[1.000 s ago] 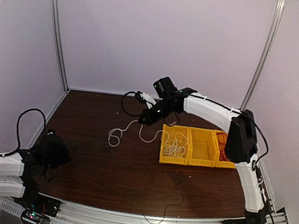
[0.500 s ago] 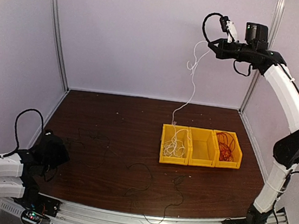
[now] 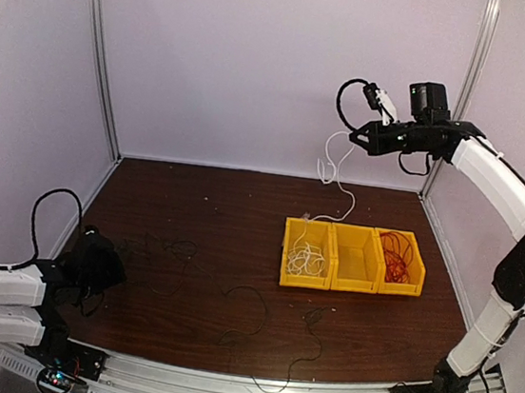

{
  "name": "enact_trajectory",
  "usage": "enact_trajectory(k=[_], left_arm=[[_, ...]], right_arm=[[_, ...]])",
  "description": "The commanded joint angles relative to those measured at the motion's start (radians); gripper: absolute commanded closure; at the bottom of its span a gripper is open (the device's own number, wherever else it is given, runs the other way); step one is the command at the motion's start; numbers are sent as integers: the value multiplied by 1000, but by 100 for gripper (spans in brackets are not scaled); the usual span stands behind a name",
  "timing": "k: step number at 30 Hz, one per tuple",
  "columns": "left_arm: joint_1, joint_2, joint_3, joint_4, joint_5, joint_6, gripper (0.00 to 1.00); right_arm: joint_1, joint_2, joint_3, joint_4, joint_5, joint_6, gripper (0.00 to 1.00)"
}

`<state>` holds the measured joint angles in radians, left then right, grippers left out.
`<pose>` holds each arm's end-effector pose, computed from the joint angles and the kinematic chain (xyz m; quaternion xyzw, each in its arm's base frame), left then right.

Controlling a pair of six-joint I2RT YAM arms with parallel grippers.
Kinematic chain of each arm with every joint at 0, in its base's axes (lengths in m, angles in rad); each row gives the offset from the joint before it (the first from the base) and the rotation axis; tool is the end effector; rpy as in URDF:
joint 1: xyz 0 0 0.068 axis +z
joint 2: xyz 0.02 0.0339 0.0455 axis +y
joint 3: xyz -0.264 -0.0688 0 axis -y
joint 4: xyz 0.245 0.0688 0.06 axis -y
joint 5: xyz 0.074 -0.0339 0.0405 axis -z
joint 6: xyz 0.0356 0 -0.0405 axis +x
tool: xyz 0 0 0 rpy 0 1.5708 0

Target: Untangle the cables

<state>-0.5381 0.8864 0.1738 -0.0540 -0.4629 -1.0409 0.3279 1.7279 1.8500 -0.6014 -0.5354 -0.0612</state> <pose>0.1403 -0.0653 0.1298 -0.3098 0.8452 -0.1218 0.4181 0.3634 0.1428 0.4154 -0.2941 0.7822 0.2906 0.4661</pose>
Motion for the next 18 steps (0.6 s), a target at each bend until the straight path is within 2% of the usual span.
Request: enact_trajectory(k=[1, 11, 18], left_arm=[[6, 20, 30, 47, 1, 25, 100], [6, 63, 33, 105, 19, 25, 100], [6, 67, 37, 94, 28, 30, 100]], right_arm=[[38, -77, -127, 15, -58, -54, 100], [94, -102, -328, 63, -65, -62, 100], [172, -15, -294, 28, -129, -102, 100]])
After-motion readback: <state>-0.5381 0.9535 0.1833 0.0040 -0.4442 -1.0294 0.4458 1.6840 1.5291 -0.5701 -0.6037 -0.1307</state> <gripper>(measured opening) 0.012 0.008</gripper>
